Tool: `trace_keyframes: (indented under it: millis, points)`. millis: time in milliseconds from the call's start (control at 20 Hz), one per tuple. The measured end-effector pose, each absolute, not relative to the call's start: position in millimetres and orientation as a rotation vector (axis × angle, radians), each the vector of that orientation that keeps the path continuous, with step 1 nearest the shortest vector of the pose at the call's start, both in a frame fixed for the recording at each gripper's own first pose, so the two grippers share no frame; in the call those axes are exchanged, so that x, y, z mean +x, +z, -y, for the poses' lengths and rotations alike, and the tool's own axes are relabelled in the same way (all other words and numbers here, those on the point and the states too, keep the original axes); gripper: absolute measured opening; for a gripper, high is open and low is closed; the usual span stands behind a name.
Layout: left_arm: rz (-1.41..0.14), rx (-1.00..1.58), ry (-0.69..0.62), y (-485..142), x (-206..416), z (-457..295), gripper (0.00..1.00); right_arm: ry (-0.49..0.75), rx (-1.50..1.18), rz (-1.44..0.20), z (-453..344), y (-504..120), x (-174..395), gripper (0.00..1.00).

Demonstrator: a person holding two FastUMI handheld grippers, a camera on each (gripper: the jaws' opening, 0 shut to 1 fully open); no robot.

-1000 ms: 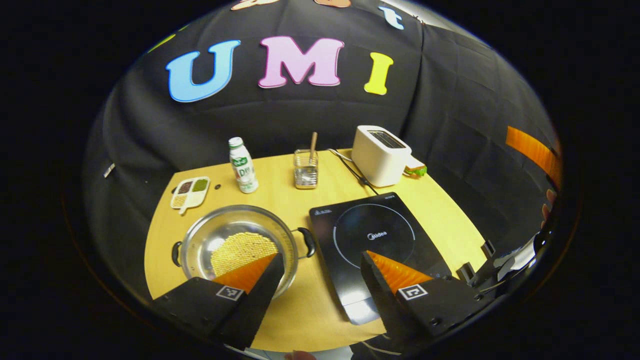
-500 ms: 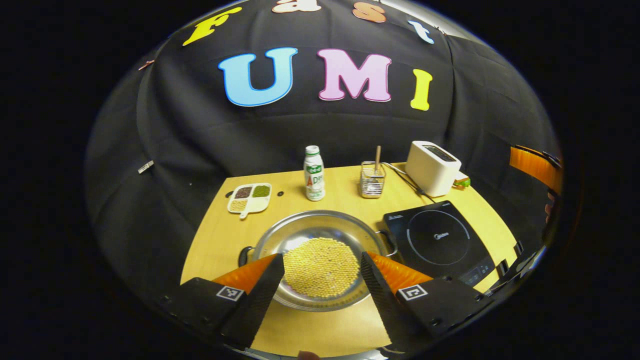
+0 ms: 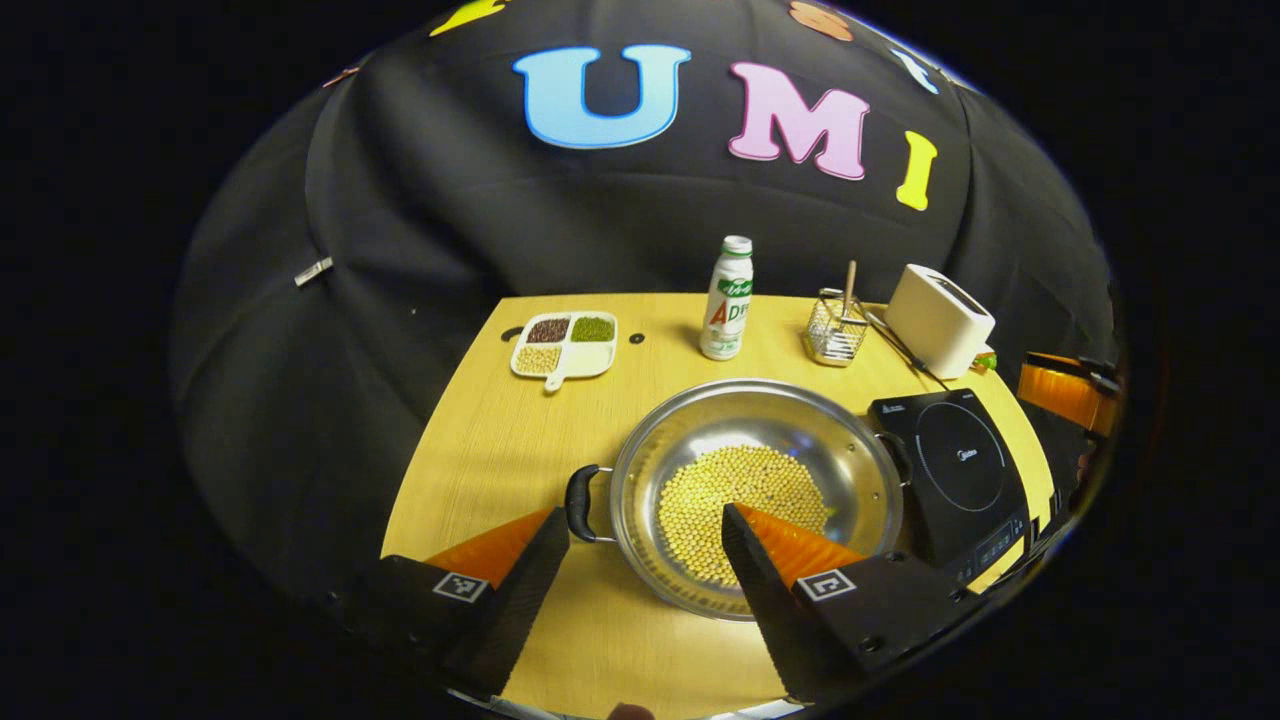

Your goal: First push the handle of the pot to place it horizontally, then grasp the pot with both hands and set it on the induction cooktop.

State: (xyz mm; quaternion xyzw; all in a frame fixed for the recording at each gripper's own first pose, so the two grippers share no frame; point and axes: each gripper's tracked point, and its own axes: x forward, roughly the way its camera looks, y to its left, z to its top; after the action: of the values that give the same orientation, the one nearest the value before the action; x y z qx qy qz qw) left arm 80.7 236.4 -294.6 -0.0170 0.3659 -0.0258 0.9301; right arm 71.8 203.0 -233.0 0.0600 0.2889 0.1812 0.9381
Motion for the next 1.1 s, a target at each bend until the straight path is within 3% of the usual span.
trace_keyframes:
  millis: [400,550,700,800,850,1100]
  points:
    - [-0.885,-0.027,-0.050,-366.7,129.8,-269.2,0.96,0.365,0.117,-0.779,-237.8,-310.4,89.5,1.00]
    - [-0.933,-0.040,-0.083,-390.5,145.1,-259.6,0.92,0.354,0.106,-0.802,-243.9,-327.3,98.1,0.99]
    - [-0.955,-0.023,-0.083,-406.6,159.2,-258.3,0.79,0.347,0.108,-0.822,-247.1,-337.4,101.5,1.00]
    - [-0.955,-0.016,-0.080,-413.8,164.8,-260.4,0.72,0.341,0.111,-0.845,-248.2,-347.5,103.5,0.95]
    - [-0.959,-0.009,-0.088,-410.3,161.7,-260.2,0.66,0.338,0.116,-0.858,-249.4,-349.6,102.8,0.88]
    - [-0.972,-0.008,-0.125,-412.9,158.4,-261.7,0.66,0.343,0.118,-0.901,-261.6,-371.3,102.7,0.85]
